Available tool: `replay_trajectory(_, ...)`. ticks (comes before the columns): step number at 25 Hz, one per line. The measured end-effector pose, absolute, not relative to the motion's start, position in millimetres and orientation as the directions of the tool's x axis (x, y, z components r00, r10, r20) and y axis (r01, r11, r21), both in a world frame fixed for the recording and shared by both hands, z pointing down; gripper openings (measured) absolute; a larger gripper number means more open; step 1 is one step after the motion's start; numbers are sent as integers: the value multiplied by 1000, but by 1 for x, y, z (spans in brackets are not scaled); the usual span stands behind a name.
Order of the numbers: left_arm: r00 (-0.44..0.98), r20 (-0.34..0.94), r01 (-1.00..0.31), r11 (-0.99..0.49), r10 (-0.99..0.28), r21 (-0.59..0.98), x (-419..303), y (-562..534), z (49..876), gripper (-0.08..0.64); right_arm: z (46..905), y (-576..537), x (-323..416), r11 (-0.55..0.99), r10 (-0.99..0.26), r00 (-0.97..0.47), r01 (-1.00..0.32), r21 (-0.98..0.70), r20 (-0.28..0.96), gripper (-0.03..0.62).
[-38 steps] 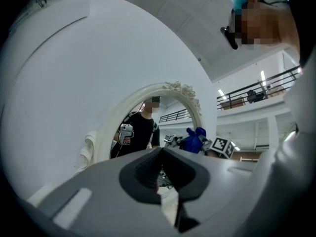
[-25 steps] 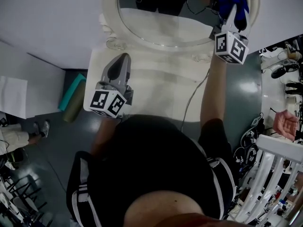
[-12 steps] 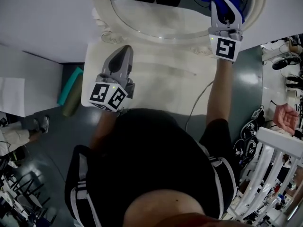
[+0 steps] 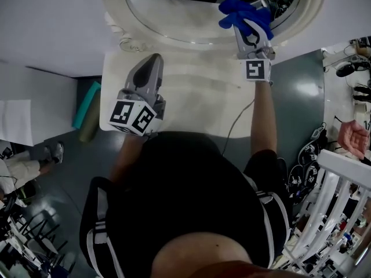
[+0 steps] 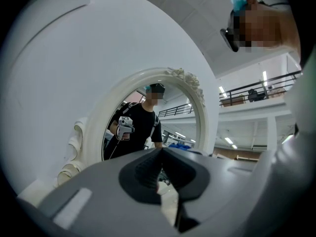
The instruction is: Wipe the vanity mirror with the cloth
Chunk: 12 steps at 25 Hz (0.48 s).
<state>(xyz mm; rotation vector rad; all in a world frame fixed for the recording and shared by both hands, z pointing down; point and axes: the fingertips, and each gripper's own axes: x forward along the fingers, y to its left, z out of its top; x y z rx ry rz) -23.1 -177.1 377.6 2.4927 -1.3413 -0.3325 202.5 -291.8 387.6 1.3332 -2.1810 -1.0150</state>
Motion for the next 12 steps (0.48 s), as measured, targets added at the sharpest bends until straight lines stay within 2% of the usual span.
replay_trajectory(5, 536, -44, -778, -513, -843, 362, -22, -180, 381, 11, 454, -291, 202, 382, -871, -487, -592, 710, 63, 49)
replay_trajectory(9, 531, -34, -784, -506, -847, 359, -24, -181, 383, 11, 514, -292, 182, 454, -851, -492, -519, 724, 181, 49)
replay_trajectory(12, 519, -29, -791, -493, -854, 361, -32, -183, 387, 11, 533, -294, 166, 501, -838, -502, -556, 663, 212, 49)
